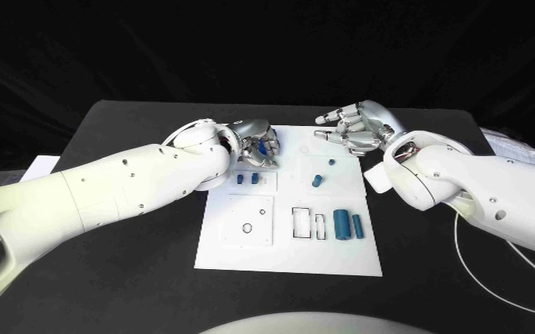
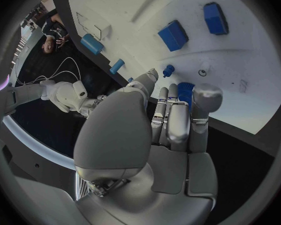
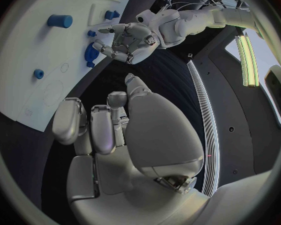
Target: Assemble the parts on the task board
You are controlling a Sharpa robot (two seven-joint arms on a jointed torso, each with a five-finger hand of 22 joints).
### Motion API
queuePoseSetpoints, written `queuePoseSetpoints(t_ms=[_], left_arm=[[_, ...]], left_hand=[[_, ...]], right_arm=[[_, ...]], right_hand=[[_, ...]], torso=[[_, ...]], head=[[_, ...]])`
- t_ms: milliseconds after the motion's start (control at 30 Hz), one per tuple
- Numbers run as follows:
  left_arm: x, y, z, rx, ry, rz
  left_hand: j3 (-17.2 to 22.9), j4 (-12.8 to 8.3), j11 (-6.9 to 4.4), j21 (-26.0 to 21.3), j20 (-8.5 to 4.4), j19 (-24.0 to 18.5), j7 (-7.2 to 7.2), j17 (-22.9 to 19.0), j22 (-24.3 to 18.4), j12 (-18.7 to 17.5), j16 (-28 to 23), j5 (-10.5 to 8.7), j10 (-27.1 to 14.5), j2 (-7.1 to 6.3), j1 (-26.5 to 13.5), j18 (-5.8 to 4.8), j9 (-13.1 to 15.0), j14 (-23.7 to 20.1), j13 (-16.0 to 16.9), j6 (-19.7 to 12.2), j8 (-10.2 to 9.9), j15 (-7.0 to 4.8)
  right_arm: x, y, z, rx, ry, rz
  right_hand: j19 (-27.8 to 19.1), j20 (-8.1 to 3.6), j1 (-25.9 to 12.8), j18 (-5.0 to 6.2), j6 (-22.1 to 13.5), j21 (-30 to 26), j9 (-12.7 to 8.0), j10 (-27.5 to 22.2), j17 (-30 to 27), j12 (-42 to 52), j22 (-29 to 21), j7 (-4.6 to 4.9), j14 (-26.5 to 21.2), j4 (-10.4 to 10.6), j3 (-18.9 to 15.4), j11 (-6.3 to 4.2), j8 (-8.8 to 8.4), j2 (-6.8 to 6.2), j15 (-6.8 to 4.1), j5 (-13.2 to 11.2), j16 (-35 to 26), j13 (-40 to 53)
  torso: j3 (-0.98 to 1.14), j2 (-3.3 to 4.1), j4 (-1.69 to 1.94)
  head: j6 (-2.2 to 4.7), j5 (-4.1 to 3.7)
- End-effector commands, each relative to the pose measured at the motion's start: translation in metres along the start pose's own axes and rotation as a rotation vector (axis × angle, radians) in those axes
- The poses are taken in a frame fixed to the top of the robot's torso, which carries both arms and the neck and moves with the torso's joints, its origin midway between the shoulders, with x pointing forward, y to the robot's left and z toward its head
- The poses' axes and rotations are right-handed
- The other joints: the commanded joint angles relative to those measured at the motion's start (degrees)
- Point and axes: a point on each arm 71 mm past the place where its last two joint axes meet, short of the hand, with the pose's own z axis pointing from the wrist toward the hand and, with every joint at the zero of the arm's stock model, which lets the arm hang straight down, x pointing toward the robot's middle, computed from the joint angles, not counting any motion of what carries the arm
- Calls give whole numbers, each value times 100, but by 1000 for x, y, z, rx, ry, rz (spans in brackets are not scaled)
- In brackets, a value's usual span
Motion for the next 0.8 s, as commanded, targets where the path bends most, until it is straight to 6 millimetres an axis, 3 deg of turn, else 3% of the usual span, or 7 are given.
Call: queuePoseSetpoints(t_ms=[33,400,800], left_arm=[[4,0,2,-31,42,65],[7,-1,7,-42,49,77],[11,-3,11,-50,83,94]], left_hand=[[3,-46,-5,96,-3,54,-18,-29,84,-32,0,-17,49,107,38,-128,-21,138,-24,66,-28,-33],[207,-152,-85,471,-54,178,-82,-150,424,-3,-9,-89,346,268,184,-198,-113,145,-91,283,-39,-95],[309,-225,-141,559,-94,193,-120,-209,515,12,-9,-148,493,290,213,-213,-168,142,-110,380,-62,-139]], right_arm=[[2,1,0,-12,17,-2],[3,1,0,-14,19,-1],[3,2,0,-15,21,-1]], right_hand=[[-30,-6,-19,101,9,-20,-6,-42,10,-12,2,-1,205,18,9,-10,-14,10,-18,37,-12,3],[-29,-6,-18,101,9,-20,-6,-39,12,-5,3,-1,206,17,11,-11,-14,12,-18,39,-11,8],[-29,-6,-17,101,10,-21,-5,-35,14,2,3,-1,207,16,13,-11,-14,14,-18,41,-10,13]], torso=[[0,-5,7],[4,-3,2],[4,-8,6]], head=[[-8,-1],[-14,-7],[-37,-12]])
